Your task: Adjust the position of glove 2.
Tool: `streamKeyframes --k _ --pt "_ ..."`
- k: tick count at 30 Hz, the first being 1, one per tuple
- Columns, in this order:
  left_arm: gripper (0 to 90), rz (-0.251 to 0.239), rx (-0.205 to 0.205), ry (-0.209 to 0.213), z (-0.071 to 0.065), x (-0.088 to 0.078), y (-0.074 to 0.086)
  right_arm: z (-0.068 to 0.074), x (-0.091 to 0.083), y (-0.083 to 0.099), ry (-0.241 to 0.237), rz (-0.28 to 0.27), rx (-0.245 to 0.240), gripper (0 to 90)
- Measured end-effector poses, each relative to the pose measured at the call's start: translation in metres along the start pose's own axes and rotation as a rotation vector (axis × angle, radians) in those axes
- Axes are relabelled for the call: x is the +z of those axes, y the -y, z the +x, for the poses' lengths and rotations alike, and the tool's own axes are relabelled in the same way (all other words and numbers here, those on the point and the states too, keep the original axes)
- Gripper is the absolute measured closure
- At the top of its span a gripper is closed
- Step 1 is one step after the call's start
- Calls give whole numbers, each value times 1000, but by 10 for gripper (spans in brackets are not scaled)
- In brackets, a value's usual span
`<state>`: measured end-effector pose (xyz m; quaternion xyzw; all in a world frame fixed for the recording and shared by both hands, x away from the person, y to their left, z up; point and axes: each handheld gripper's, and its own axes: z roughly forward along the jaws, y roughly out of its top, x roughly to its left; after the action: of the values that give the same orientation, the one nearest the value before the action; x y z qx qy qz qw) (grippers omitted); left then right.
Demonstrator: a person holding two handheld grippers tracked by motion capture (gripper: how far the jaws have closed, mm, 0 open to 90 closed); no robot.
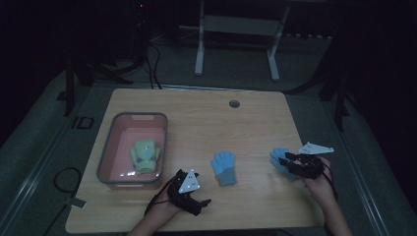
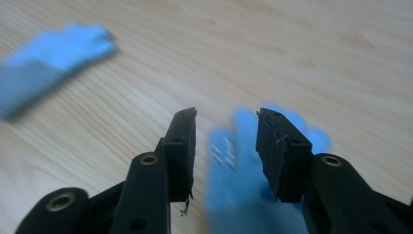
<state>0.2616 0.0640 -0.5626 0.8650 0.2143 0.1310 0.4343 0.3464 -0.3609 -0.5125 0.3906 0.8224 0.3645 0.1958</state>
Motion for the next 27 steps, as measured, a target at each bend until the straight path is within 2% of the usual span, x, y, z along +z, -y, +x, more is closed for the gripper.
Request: streamKeyframes --k 2,6,8,10,14,17,20,22,24,27 --pt "47 -2 1 0 0 0 0 -6 1 7 13 26 8 589" --pt "46 -1 0 0 1 0 0 -15 5 20 3 56 21 556" --pt "47 -4 -2 1 1 0 0 -19 10 27 -8 67 29 565" --pt "47 -5 0 0 1 0 0 -20 14 31 9 89 26 582" --pt "47 -2 0 1 1 0 0 -21 14 35 -1 69 41 604" --pt "46 2 4 2 0 1 0 -17 15 35 18 70 28 707" --pt "47 3 4 1 0 1 0 -12 16 34 28 79 39 800" --pt "47 2 4 2 0 1 0 -9 16 32 50 88 53 825" --pt "47 7 6 2 0 1 1 -3 17 31 92 90 53 834" --pt "46 11 9 1 -1 2 1 3 16 29 129 85 109 854"
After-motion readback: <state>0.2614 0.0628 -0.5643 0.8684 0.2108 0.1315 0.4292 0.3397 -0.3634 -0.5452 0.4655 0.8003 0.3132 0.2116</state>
